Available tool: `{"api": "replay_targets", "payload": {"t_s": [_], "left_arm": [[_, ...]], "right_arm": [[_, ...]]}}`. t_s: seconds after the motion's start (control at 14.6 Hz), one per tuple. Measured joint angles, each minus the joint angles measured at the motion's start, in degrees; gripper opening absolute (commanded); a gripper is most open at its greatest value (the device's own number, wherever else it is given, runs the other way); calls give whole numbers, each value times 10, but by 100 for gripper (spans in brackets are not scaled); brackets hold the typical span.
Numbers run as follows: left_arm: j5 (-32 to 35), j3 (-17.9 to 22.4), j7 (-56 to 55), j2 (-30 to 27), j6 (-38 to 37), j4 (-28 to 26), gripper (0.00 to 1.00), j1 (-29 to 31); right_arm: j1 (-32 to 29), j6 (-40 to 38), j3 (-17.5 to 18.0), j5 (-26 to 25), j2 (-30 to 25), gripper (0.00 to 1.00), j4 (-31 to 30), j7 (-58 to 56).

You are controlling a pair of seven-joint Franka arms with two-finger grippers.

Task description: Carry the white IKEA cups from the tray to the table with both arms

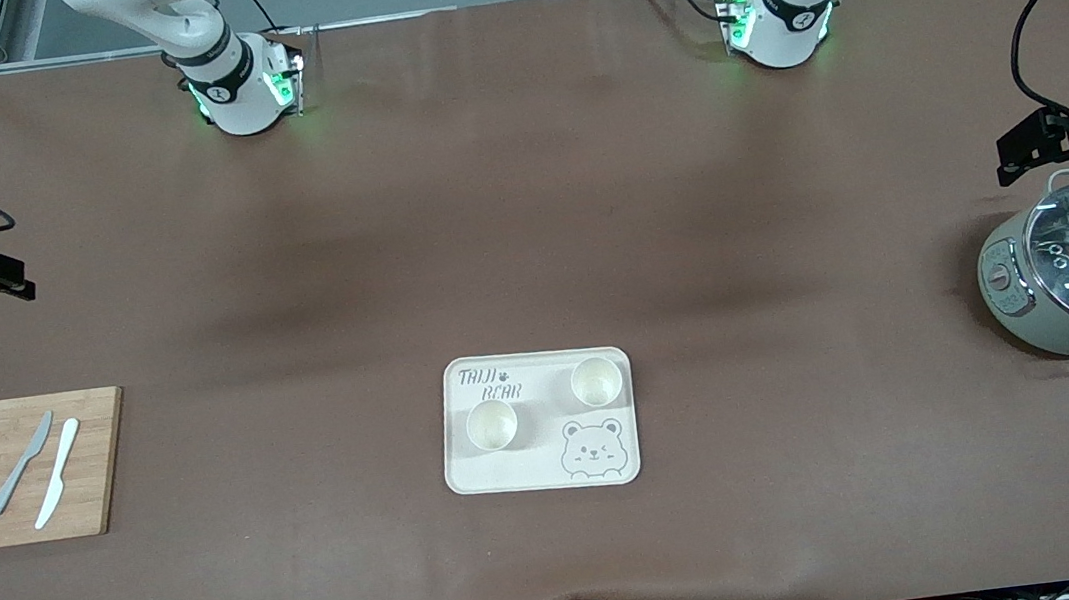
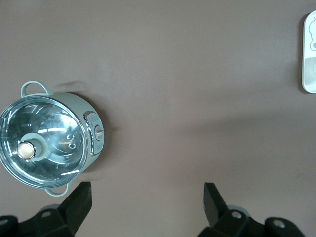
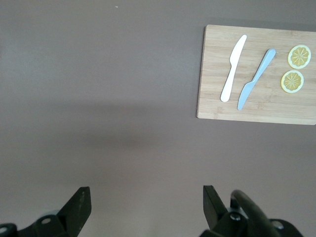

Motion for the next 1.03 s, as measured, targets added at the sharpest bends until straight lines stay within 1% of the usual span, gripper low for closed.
{"api": "replay_targets", "payload": {"t_s": [0.34, 0.82, 0.96, 1.03], "left_arm": [[0, -1, 0, 0, 1, 0, 100, 0], [-8, -6, -3, 12, 3, -1, 100, -12], [-11, -7, -20, 20, 7, 8, 100, -22], [-12, -8, -36, 31, 9, 22, 100, -32]], "right_arm": [[-14, 4, 0, 0, 0, 100, 0, -25], [-16, 4, 0, 0, 0, 100, 0, -29], [-24, 5, 0, 0, 0, 100, 0, -50], [-31, 5, -1, 0, 0, 100, 0, -59]]}}
